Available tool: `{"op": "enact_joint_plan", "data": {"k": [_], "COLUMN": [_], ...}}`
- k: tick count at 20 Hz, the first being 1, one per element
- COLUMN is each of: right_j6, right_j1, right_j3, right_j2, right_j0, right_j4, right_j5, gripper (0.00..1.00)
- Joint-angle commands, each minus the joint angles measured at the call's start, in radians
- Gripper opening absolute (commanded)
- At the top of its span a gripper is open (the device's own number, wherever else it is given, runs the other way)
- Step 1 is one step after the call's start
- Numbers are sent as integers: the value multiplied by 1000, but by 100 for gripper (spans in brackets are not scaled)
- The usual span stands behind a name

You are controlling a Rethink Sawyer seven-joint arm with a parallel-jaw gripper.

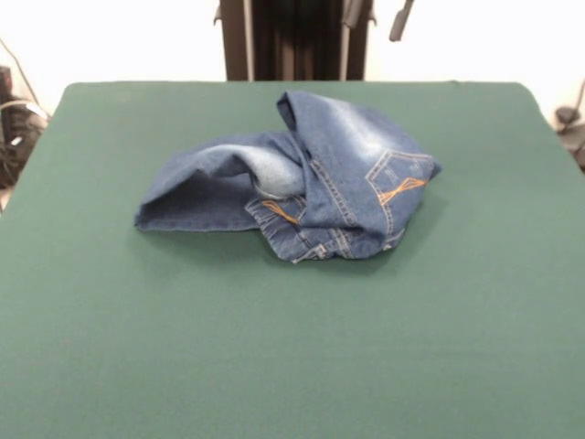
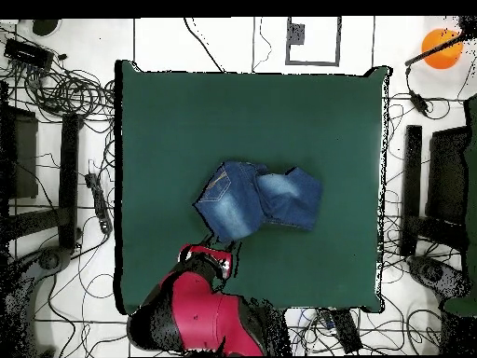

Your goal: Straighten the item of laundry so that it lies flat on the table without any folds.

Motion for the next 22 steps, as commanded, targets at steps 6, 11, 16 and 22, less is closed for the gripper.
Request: {"op": "enact_joint_plan", "data": {"k": [6,11,16,22], "right_j6": [202,203,201,174], "right_j1": [24,19,17,-24], "right_j3": [48,51,54,42], "right_j2": [49,49,51,64], "right_j0": [21,21,17,-24], "right_j4": [59,59,56,46], "right_j5": [-48,-44,-47,-6], "gripper": [100,100,100,100]}}
